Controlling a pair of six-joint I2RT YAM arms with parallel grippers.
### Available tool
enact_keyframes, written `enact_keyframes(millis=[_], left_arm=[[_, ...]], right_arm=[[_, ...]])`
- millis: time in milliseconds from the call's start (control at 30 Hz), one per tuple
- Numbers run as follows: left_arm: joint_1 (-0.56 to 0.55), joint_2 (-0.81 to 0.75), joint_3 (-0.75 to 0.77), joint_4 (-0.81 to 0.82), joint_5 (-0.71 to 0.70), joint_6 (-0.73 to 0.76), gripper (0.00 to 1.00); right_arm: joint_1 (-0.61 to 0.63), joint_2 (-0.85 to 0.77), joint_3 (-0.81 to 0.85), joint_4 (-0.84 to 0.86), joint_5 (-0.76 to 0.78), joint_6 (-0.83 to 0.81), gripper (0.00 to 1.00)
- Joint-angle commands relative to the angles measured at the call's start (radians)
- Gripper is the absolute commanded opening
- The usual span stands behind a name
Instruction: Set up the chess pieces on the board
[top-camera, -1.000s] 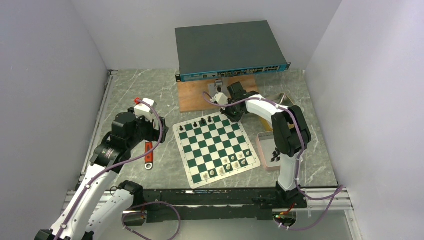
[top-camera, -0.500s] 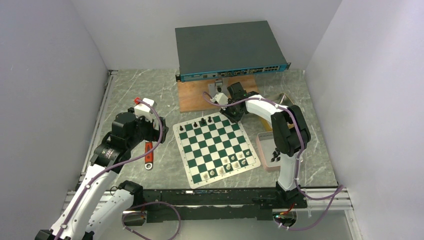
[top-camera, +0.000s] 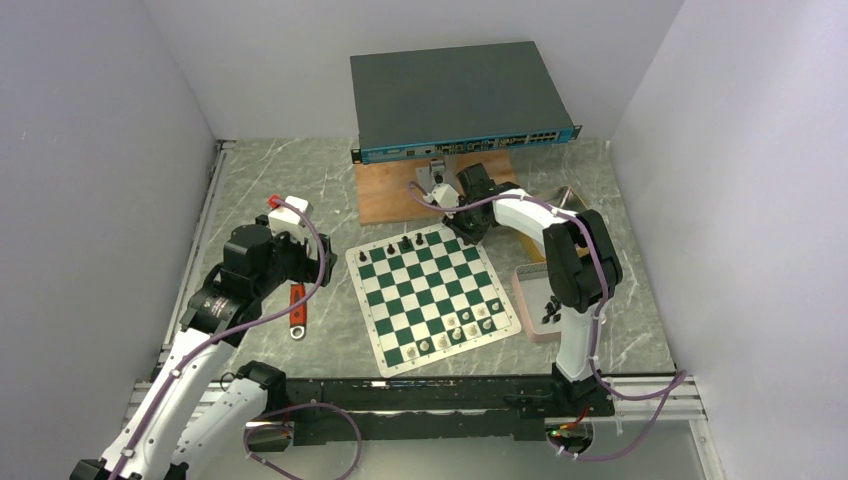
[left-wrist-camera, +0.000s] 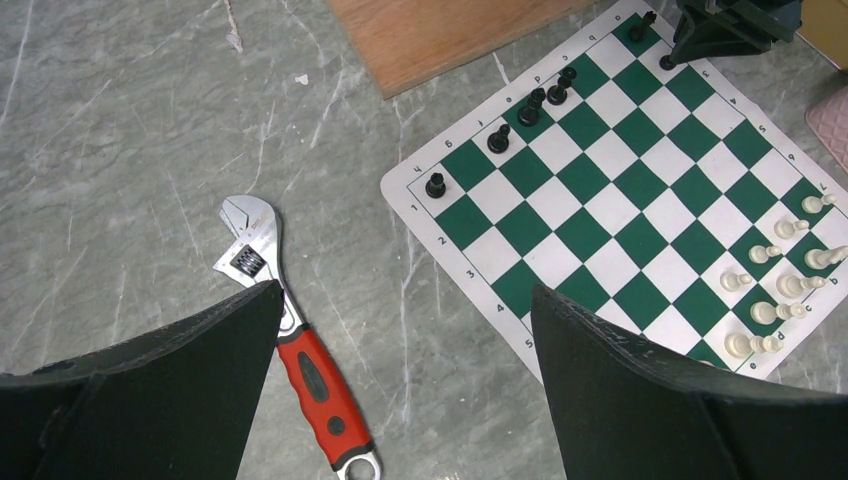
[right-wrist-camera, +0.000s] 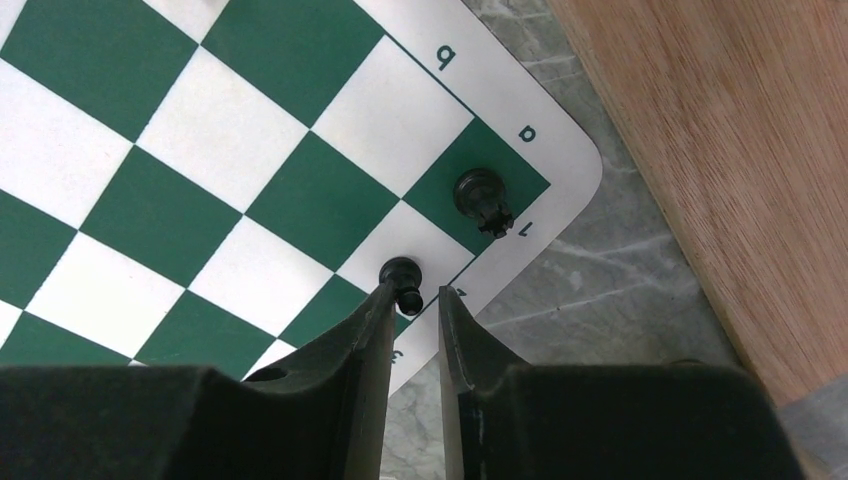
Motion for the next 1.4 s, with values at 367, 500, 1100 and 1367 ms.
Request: enact_keyframes(millis=[367, 500, 1100, 1367], left_arm=[[0.008, -0.007, 0.0, 0.029, 0.02, -0.009, 0.99], [0.009, -0.013, 0.0, 0.029, 0.022, -0.008, 0.99], [0.064, -0.01, 0.004, 0.051, 0.205, -0.028, 0.99], [0.071, -0.007, 0.003, 0.055, 0.24, -0.034, 0.99]], right_arm=[[-0.008, -0.06, -0.01, 0.004, -0.051, 0.006, 0.29], [-0.019, -0.13, -0.023, -0.041, -0.123, -0.027, 0.31], [-0.344, -0.664, -0.295, -0.409, -0.454, -0.32, 0.42], [-0.532, -0.667, -0.383, -0.404, -0.317, -0.224, 0.43]])
